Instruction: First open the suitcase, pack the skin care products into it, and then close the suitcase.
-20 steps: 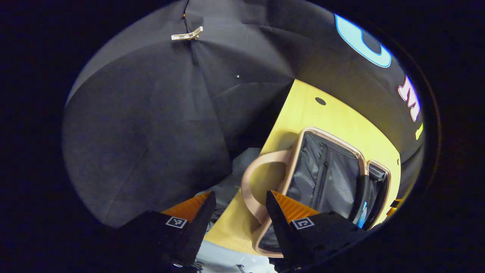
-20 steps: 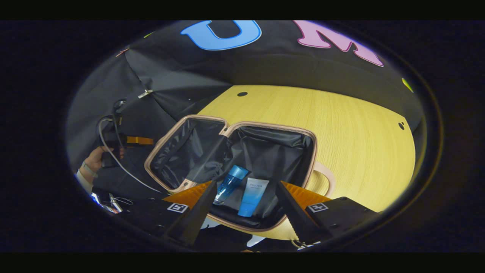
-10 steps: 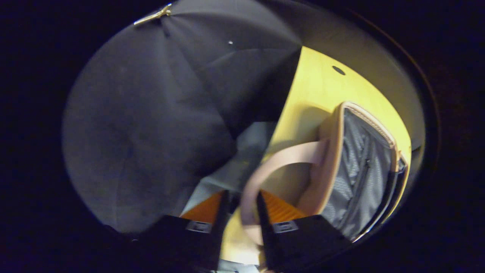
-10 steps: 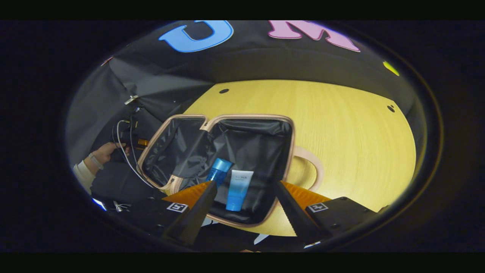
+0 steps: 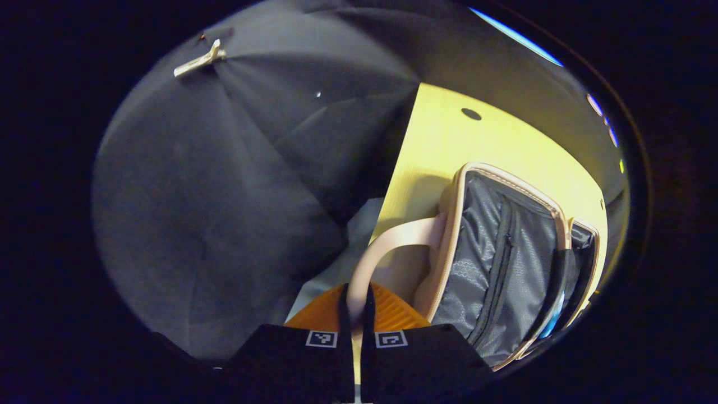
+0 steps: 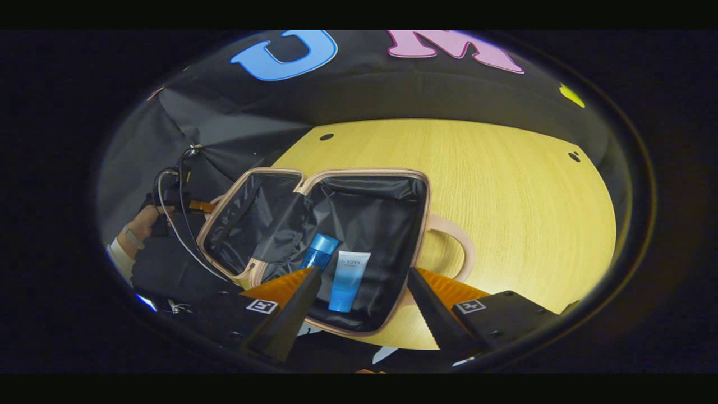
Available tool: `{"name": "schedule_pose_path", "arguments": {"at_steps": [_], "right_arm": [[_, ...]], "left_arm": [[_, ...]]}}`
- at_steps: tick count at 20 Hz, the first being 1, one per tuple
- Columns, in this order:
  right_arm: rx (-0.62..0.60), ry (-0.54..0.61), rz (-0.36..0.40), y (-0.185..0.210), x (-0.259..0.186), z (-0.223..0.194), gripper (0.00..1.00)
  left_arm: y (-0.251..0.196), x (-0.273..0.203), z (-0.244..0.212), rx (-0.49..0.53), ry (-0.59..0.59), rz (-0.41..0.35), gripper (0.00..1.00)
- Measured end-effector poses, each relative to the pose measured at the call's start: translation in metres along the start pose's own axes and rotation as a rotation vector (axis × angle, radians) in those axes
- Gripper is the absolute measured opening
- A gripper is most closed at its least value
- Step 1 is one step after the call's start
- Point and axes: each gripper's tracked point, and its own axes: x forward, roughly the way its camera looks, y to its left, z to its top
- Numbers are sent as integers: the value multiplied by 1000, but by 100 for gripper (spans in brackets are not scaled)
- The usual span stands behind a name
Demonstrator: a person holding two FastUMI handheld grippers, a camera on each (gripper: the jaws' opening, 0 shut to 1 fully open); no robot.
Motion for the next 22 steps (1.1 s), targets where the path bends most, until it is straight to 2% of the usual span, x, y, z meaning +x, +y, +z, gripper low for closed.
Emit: {"name": "schedule_pose_path", "arguments": {"at_steps": [6,10,11,13,14,15,16,18,19,22], "right_arm": [[-38,-90,39,1,-19,15,98],[-54,-123,78,-8,-38,16,98],[-67,-132,85,-13,-45,18,88],[-91,-139,92,-27,-59,14,87],[-95,-145,92,-36,-68,12,97],[-95,-156,96,-43,-77,13,97],[-93,-170,99,-51,-85,12,87],[-93,-193,95,-71,-106,11,87],[-94,-207,89,-82,-115,11,97],[-102,-231,64,-114,-135,5,97]], "left_arm": [[-24,-73,31,114,-189,-42,7],[-53,-130,41,136,-310,-105,7],[-60,-145,45,137,-340,-126,7],[-86,-167,53,142,-404,-151,7],[-101,-171,52,148,-429,-163,7],[-116,-178,49,161,-443,-176,7],[-133,-184,48,182,-463,-192,7],[-169,-195,43,220,-492,-230,7],[-190,-199,37,237,-503,-260,6],[-267,-202,15,310,-512,-339,7]]}}
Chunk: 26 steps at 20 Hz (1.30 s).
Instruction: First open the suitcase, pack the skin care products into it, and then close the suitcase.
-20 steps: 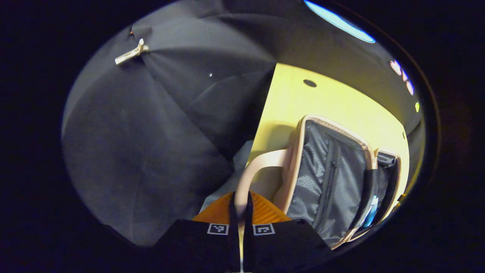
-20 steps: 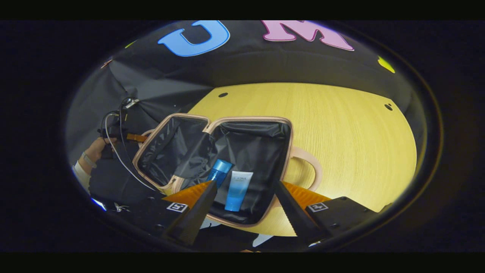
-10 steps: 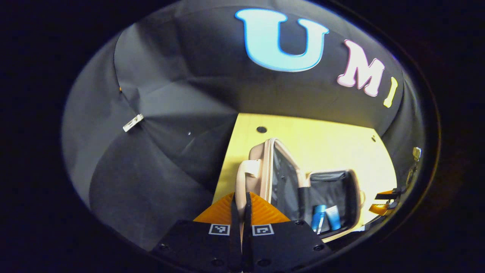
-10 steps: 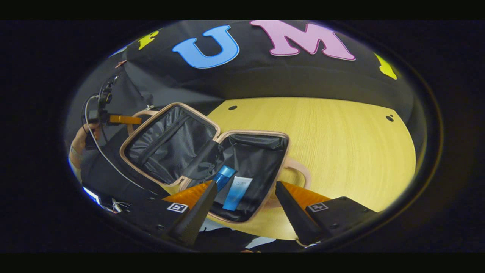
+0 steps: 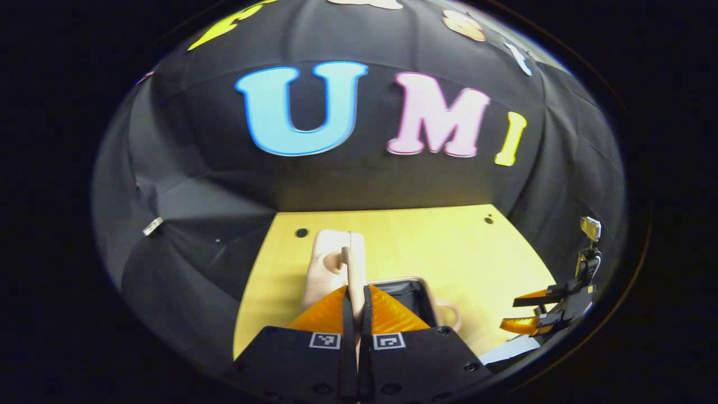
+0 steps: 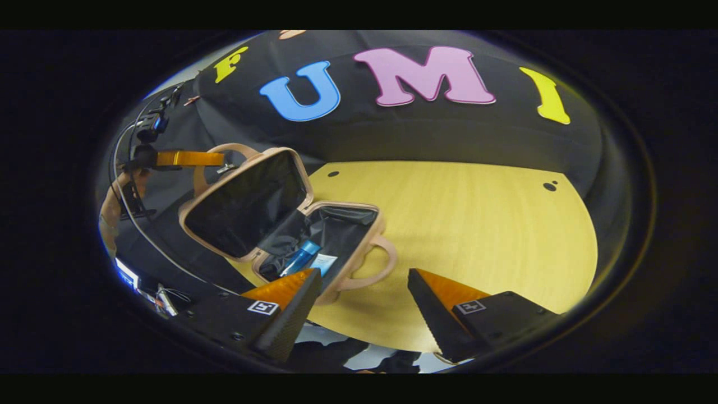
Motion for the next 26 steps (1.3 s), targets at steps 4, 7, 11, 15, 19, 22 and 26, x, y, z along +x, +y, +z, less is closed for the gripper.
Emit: {"name": "schedule_pose_path", "arguments": {"at_steps": [4,7,11,15,19,22,26], "right_arm": [[43,4,-38,-37,-24,-13,98],[72,13,-72,-62,-41,-26,97],[88,19,-123,-91,-63,-38,97],[125,10,-165,-111,-77,-43,97],[145,-4,-189,-116,-79,-43,98],[125,-20,-208,-117,-78,-39,98],[109,-38,-209,-112,-66,-29,98]], "left_arm": [[-97,46,-39,11,62,-91,6],[-132,76,-76,21,122,-119,7],[-167,133,-122,28,210,-128,7],[-185,153,-162,-22,301,-149,8],[-196,167,-174,93,322,-132,14],[-202,160,-168,66,320,-154,25],[-199,140,-147,73,223,-147,62]]}}
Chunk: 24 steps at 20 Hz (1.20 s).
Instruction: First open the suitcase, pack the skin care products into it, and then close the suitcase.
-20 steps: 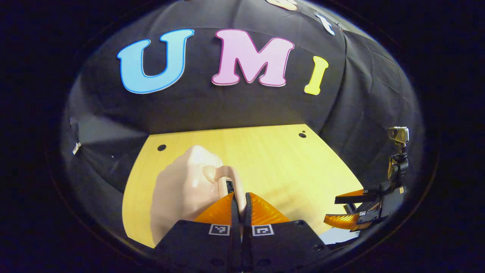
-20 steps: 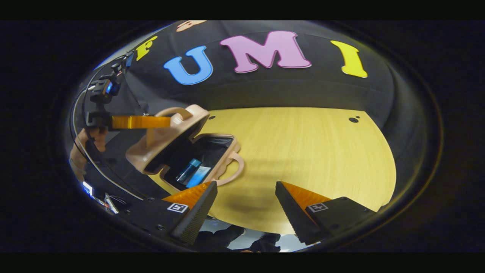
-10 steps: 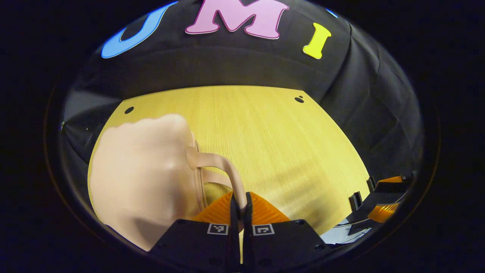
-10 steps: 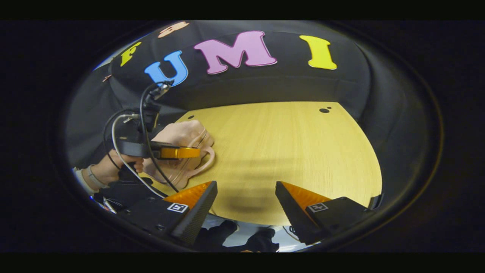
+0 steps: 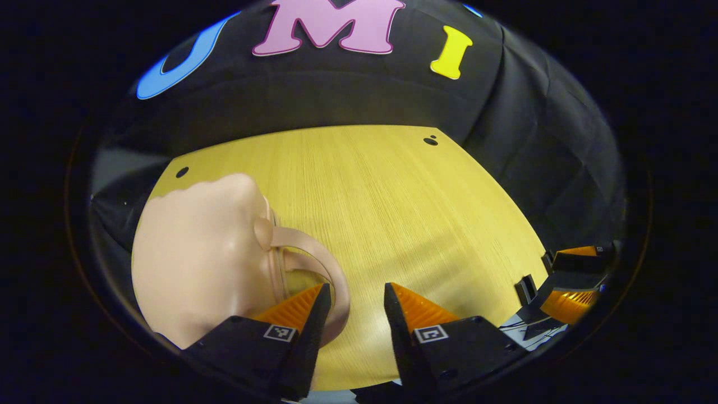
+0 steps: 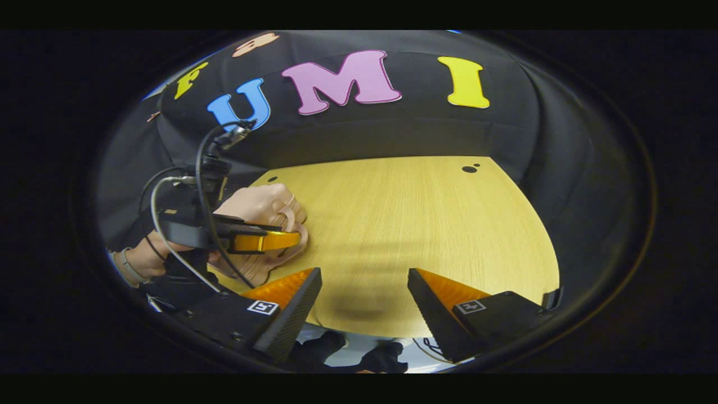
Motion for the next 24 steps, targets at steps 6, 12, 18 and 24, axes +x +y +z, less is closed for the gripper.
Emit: {"name": "schedule_pose_path", "arguments": {"at_steps": [6,12,18,24], "right_arm": [[-96,-133,-10,19,3,57,98],[-190,-423,-57,38,-32,151,97],[-224,-643,-79,57,-77,214,97],[-233,-706,-89,52,-93,226,99]], "left_arm": [[1,-97,95,86,-366,84,90],[-4,-180,152,63,-616,129,89],[6,-233,175,48,-778,137,89],[12,-254,192,16,-828,132,89]]}}
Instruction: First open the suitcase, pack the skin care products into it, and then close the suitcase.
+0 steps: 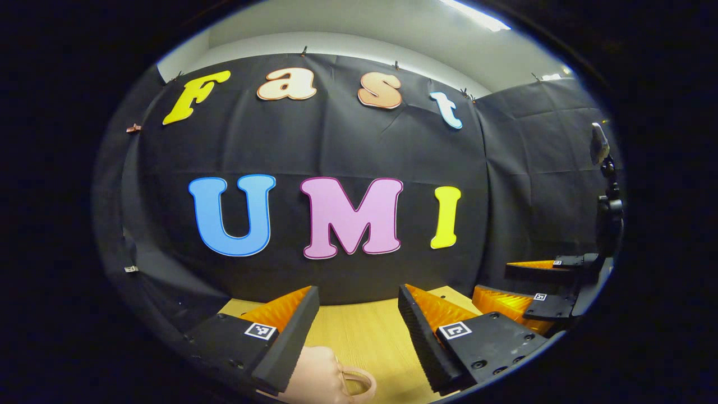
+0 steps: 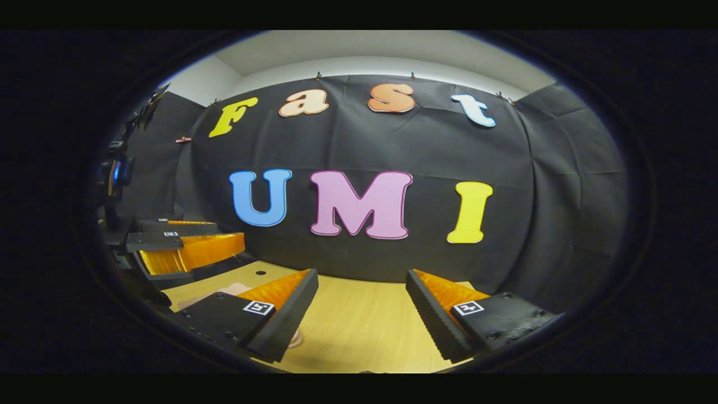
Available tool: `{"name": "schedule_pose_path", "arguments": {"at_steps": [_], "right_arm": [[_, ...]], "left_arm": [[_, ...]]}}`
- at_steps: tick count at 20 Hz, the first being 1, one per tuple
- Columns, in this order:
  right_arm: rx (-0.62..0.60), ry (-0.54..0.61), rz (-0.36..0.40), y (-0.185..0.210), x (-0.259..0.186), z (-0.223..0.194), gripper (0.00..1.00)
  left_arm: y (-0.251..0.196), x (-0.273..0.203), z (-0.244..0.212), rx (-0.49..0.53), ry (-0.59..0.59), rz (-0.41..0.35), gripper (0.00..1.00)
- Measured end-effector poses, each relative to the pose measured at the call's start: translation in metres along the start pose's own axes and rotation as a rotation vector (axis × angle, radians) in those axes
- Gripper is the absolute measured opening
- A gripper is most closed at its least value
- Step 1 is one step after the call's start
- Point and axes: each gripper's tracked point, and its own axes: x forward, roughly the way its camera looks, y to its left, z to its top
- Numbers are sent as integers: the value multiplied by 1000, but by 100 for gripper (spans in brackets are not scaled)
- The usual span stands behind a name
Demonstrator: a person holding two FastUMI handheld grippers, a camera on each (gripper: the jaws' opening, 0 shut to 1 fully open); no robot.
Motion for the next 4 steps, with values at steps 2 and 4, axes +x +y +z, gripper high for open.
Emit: {"name": "schedule_pose_path", "arguments": {"at_steps": [2,4], "right_arm": [[-4,-10,-6,-5,0,4,99],[-7,-20,-13,-9,-1,7,99]], "left_arm": [[2,-1,0,-2,1,10,90],[1,-1,-1,-2,-1,17,90]]}}
